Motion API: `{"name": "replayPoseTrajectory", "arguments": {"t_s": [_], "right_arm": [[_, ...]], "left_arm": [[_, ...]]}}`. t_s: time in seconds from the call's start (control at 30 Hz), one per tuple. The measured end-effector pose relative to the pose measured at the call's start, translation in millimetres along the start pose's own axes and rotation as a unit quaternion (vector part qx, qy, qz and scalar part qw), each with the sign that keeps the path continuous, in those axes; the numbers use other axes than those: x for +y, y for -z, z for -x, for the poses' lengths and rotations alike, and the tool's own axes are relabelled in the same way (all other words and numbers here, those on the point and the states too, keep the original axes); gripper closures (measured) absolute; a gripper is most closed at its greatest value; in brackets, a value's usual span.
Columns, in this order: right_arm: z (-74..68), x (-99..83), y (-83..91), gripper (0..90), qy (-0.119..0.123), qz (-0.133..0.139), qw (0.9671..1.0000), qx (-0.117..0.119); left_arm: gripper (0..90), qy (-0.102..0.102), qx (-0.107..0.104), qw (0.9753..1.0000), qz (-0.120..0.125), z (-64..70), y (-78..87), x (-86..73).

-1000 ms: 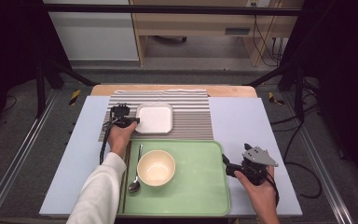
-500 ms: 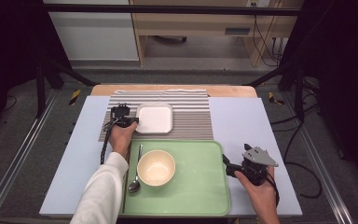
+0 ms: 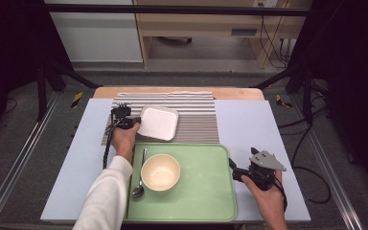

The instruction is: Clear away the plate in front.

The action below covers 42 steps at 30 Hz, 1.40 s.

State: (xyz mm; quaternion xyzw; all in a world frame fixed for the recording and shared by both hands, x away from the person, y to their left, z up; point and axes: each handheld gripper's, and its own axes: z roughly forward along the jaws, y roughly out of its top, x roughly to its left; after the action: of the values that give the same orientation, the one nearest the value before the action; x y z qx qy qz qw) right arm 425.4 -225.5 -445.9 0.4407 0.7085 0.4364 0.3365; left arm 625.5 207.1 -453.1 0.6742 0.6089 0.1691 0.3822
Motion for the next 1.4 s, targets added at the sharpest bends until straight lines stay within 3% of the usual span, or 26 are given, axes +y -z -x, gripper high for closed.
{"name": "replayPoseTrajectory", "arguments": {"t_s": [0.17, 0.4, 0.8, 1.3, 1.4], "right_arm": [[-0.2, 0.2, -0.2, 12.4, 0.000, 0.000, 1.0000, 0.000], [0.1, 0.2, 0.1, 12.4, -0.001, 0.001, 1.0000, -0.001], [-1.3, 1.3, 0.5, 14.2, 0.001, 0.004, 1.0000, -0.001], [-3.1, 2.5, 1.1, 17.4, 0.002, 0.004, 1.0000, 0.000], [-3.9, 2.8, 1.3, 18.9, 0.003, 0.004, 1.0000, 0.000]], "left_arm": [[89.0, -0.022, 0.008, 0.9997, 0.012, 4.8, 7.7, 3.2], [89.0, -0.020, 0.002, 0.9992, 0.033, 8.9, 17.2, 6.7], [89.0, -0.033, -0.036, 0.9967, 0.065, 30.1, 39.9, 11.9], [89.0, -0.064, -0.080, 0.9916, 0.080, 58.2, 68.8, 9.4], [89.0, -0.061, -0.089, 0.9908, 0.082, 62.6, 73.6, 7.3]]}}
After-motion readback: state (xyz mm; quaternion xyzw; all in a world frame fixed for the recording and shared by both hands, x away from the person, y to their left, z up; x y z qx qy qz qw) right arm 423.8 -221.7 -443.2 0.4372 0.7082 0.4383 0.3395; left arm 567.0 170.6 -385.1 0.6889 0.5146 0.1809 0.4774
